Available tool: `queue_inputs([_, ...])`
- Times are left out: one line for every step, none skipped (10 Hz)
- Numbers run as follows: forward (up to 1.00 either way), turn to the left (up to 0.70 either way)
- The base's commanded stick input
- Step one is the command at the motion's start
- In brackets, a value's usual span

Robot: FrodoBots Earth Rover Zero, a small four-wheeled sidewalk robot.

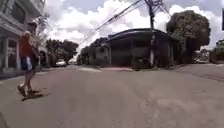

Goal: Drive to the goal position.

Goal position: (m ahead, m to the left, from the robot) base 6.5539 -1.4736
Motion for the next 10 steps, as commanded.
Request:
queue_inputs([1.00, 0.00])
queue_inputs([1.00, 0.00])
queue_inputs([1.00, 0.00])
queue_inputs([1.00, 0.17])
queue_inputs([1.00, 0.19])
queue_inputs([1.00, 0.00])
queue_inputs([1.00, 0.00])
queue_inputs([1.00, 0.00])
queue_inputs([1.00, 0.00])
queue_inputs([1.00, 0.00])
